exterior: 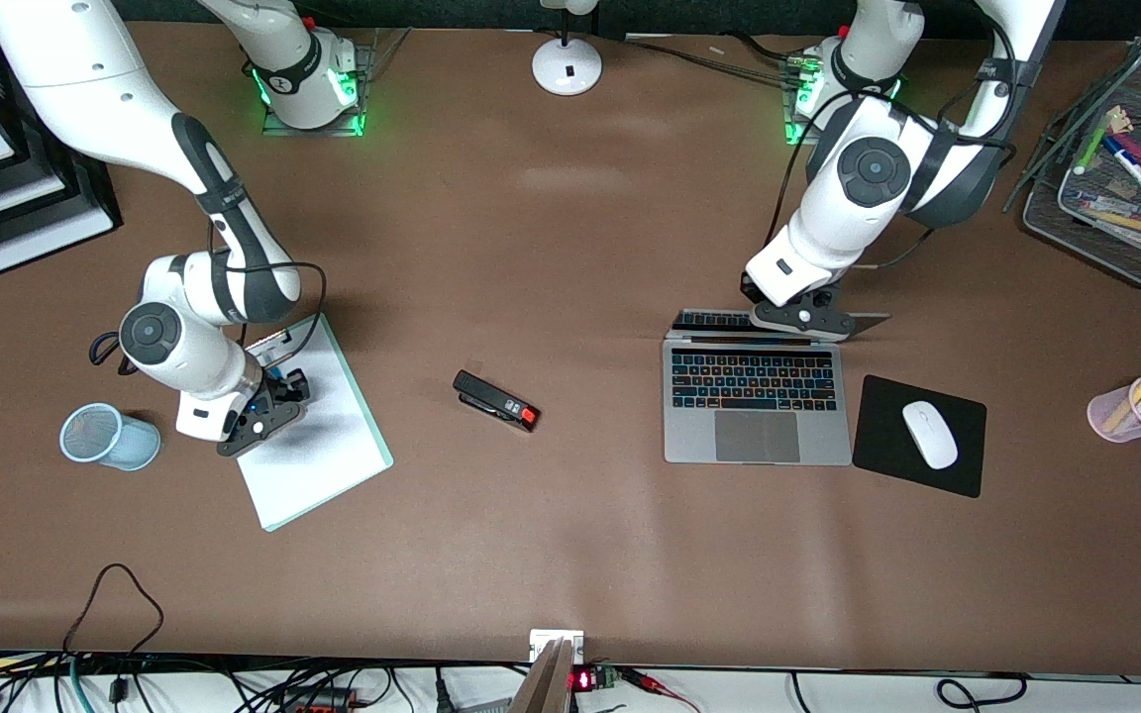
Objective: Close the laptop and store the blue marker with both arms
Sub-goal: 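Lift the marker with the right gripper while the left gripper pushes the lid down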
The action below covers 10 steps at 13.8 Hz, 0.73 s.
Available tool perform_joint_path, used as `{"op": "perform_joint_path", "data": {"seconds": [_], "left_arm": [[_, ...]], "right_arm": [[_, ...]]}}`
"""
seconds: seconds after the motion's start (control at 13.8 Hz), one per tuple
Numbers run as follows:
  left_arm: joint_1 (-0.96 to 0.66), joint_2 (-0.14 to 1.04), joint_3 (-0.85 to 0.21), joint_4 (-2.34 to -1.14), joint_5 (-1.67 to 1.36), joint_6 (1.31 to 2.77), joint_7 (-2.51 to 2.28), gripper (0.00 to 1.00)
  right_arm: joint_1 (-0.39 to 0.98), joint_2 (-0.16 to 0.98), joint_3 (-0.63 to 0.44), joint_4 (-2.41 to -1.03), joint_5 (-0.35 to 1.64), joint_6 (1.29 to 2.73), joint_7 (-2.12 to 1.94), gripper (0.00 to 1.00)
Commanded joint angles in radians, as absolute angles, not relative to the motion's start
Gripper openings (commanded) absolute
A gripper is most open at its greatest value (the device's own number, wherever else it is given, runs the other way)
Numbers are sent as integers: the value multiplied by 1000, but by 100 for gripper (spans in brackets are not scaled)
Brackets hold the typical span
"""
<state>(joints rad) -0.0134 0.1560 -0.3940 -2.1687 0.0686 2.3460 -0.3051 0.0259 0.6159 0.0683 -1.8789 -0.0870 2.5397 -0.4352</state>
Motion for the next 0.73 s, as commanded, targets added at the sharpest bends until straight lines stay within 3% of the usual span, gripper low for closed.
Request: {"op": "perform_joint_path", "data": {"seconds": [0.0, 0.15, 0.36, 0.65], "left_arm": [[14, 221, -399, -2096, 113, 2376, -296, 0], [17, 268, -396, -2050, 147, 2381, -296, 0], [46, 336, -397, -1967, 213, 2385, -296, 0], [51, 420, -396, -1869, 218, 2385, -296, 0]], "right_arm": [[20, 627, 72, -1858, -97, 2542, -442, 18], [20, 627, 72, -1856, -95, 2540, -434, 1], [15, 601, 72, -1836, -95, 2510, -439, 0], [2, 528, 72, -1732, -89, 2311, -463, 0]]}}
